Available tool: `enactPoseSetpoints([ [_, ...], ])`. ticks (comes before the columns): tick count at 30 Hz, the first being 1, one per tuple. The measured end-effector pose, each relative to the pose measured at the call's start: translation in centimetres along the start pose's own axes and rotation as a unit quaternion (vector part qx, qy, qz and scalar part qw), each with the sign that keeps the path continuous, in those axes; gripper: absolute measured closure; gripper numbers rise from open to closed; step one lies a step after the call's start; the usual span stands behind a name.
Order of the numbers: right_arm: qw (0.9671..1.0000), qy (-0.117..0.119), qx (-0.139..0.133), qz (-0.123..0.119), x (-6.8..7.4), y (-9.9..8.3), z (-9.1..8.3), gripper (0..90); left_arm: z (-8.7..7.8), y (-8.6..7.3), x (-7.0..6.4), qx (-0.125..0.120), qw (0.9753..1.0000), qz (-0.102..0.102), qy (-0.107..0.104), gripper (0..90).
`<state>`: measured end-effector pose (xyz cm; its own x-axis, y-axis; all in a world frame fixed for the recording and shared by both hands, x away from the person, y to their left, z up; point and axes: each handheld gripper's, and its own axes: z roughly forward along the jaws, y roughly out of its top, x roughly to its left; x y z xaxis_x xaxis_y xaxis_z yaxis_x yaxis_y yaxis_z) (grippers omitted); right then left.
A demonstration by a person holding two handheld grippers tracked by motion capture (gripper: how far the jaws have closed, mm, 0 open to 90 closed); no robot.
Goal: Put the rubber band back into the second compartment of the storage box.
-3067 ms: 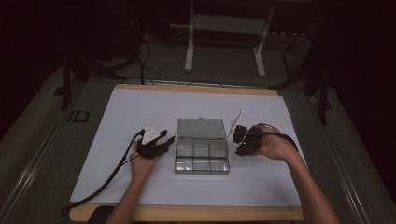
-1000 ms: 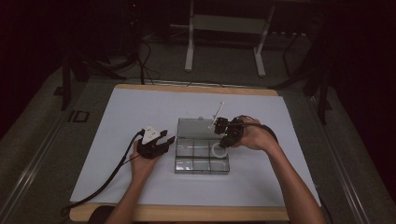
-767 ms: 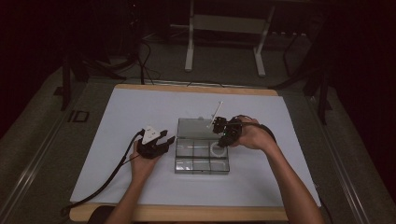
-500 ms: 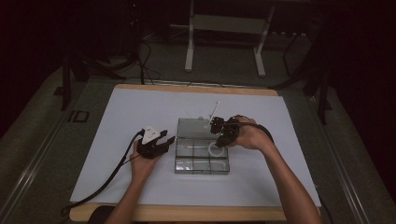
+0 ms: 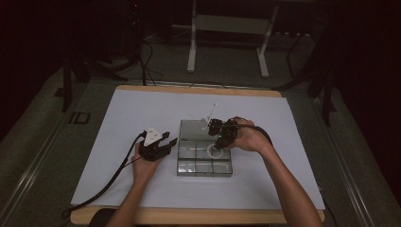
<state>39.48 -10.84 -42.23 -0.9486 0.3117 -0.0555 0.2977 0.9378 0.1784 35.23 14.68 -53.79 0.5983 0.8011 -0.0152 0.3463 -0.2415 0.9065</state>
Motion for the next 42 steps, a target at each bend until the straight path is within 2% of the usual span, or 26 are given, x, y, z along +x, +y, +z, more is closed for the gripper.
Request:
enactPoseSetpoints([
  [14, 1.0, 0.003, 0.003, -0.002, 0.2, 1.0, 0.8, 82.4, 0.0, 0.0, 0.0, 0.001, 1.0, 0.0, 0.0, 55.7],
  [42, 0.9997, 0.008, 0.006, 0.021, -0.6, 2.1, 2.4, 82.4, 0.0, 0.0, 0.0, 0.002, 1.0, 0.0, 0.0, 55.7],
])
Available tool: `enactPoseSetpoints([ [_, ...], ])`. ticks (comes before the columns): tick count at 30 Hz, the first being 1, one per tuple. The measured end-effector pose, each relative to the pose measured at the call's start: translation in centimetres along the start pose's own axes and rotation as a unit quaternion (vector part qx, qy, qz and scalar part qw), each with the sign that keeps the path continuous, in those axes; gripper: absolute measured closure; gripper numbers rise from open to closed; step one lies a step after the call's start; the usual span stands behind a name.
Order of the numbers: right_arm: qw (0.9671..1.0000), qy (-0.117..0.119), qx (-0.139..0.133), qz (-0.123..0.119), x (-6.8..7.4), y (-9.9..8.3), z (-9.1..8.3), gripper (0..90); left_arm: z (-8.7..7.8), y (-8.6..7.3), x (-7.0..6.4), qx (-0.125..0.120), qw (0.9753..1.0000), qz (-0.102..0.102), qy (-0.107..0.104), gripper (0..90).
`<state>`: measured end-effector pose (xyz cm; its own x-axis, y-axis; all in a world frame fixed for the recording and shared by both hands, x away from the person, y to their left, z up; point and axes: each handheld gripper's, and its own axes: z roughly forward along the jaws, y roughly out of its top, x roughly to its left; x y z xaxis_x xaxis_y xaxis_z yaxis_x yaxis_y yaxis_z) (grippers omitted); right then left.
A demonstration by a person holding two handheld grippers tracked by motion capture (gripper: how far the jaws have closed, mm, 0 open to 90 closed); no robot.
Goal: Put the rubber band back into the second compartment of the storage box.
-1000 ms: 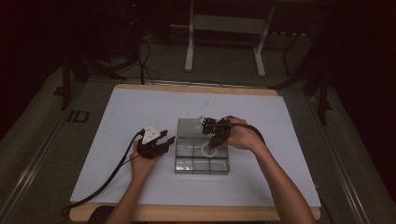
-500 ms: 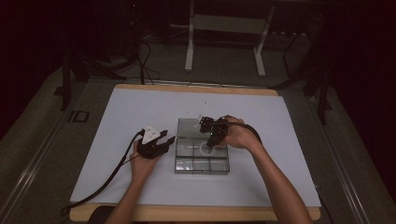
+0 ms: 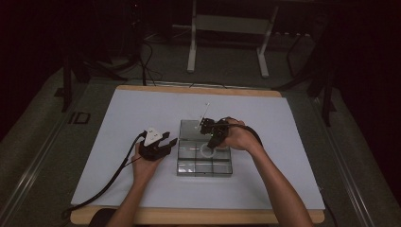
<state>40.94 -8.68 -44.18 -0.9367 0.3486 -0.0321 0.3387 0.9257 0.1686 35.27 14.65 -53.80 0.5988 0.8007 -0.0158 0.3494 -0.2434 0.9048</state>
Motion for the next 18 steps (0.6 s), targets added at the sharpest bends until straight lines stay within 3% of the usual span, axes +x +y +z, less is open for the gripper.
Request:
enactPoseSetpoints([
  [10, 1.0, -0.002, 0.003, 0.001, 0.2, 0.51, 0.5, 82.4, 0.0, -0.01, 0.02, 0.0, 1.0, -0.001, 0.0, 55.7],
  [18, 0.9998, -0.016, 0.011, 0.002, 0.27, 0.95, 0.9, 82.3, 0.0, 0.0, 0.03, 0.0, 1.0, 0.0, -0.001, 55.7],
])
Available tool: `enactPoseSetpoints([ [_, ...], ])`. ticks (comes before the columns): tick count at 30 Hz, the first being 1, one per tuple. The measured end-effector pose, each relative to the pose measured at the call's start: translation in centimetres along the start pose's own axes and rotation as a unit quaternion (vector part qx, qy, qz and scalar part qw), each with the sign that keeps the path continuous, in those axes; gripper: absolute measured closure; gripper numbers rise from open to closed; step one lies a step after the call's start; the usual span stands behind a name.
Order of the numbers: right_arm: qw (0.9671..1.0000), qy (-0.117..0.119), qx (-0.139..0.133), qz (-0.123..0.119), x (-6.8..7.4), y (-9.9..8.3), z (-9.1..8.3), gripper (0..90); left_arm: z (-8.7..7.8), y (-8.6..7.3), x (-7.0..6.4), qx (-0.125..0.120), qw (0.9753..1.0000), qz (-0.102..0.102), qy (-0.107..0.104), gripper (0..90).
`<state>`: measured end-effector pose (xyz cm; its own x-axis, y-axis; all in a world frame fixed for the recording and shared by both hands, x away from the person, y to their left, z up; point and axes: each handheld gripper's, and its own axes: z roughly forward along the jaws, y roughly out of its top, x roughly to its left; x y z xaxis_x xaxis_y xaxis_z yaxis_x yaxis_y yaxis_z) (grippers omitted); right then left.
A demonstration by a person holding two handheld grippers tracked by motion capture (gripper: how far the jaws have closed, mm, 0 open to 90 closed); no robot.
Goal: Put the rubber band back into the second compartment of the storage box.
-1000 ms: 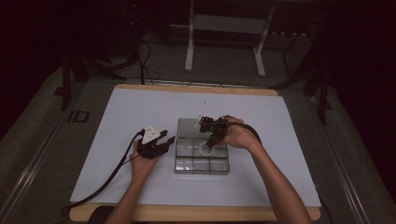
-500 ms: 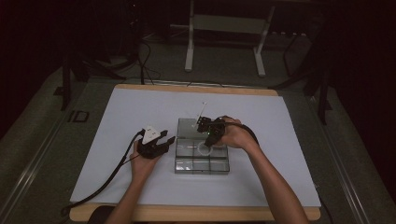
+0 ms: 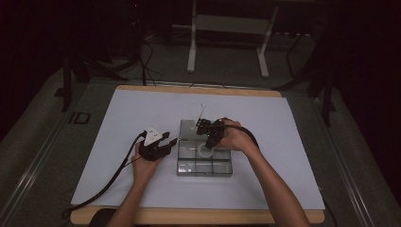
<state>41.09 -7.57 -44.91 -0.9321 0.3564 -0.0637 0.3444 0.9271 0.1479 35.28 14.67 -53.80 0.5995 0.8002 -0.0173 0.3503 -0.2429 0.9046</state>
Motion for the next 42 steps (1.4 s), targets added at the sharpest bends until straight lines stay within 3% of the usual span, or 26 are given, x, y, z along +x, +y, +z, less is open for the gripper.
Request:
enactPoseSetpoints([
  [29, 0.9993, -0.029, 0.023, 0.002, 0.3, 0.9, 1.4, 82.3, 0.0, 0.0, 0.0, 0.002, 1.0, 0.002, -0.001, 55.7],
  [42, 0.9985, -0.035, 0.039, -0.011, 0.9, 1.3, 2.2, 81.9, 0.0, 0.0, 0.0, 0.004, 1.0, 0.003, -0.001, 55.7],
])
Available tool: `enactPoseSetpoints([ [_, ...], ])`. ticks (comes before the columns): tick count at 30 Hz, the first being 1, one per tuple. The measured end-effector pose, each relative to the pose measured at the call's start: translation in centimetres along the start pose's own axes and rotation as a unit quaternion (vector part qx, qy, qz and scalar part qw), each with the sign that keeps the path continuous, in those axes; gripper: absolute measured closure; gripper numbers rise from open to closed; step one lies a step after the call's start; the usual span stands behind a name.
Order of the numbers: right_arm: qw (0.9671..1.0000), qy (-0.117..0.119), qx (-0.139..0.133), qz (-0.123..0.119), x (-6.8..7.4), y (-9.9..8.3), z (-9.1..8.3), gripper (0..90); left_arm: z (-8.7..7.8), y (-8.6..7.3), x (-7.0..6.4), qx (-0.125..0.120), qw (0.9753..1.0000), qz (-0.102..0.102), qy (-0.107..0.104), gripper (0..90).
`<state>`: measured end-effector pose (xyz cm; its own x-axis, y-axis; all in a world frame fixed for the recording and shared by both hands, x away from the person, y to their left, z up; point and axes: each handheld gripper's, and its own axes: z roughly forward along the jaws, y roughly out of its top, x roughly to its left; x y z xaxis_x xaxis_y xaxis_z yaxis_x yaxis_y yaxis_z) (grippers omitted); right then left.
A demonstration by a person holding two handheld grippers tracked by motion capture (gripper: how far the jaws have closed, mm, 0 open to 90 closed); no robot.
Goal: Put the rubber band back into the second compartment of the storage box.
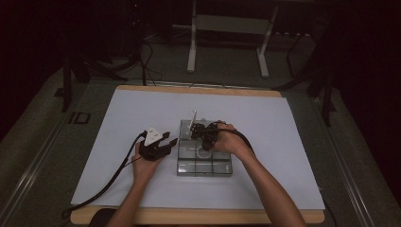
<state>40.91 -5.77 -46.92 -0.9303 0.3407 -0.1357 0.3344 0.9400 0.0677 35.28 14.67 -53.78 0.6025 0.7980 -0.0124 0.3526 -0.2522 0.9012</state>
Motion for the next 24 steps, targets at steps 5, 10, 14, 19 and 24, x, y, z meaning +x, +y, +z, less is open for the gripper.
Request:
enactPoseSetpoints([
  [5, 1.0, 0.004, -0.006, 0.001, 0.0, 0.0, -0.1, 79.6, 0.0, 0.0, 0.0, -0.001, 1.0, -0.001, 0.0, 55.7],
  [10, 0.9999, 0.004, -0.01, 0.002, 0.1, 0.0, -0.2, 78.0, 0.0, 0.0, 0.0, 0.0, 1.0, 0.0, 0.0, 55.6],
  [14, 0.9998, 0.006, -0.016, 0.006, 0.1, -0.1, -0.2, 74.9, 0.0, 0.0, 0.0, -0.001, 1.0, 0.0, 0.001, 55.7],
  [19, 0.9996, 0.009, -0.025, 0.006, 0.2, -0.2, -0.8, 72.1, 0.0, 0.0, 0.0, -0.002, 1.0, 0.0, 0.001, 55.7],
  [24, 0.9994, 0.009, -0.032, 0.006, 0.3, -0.4, -1.3, 70.8, 0.0, 0.0, 0.0, -0.002, 1.0, 0.0, 0.001, 55.7],
])
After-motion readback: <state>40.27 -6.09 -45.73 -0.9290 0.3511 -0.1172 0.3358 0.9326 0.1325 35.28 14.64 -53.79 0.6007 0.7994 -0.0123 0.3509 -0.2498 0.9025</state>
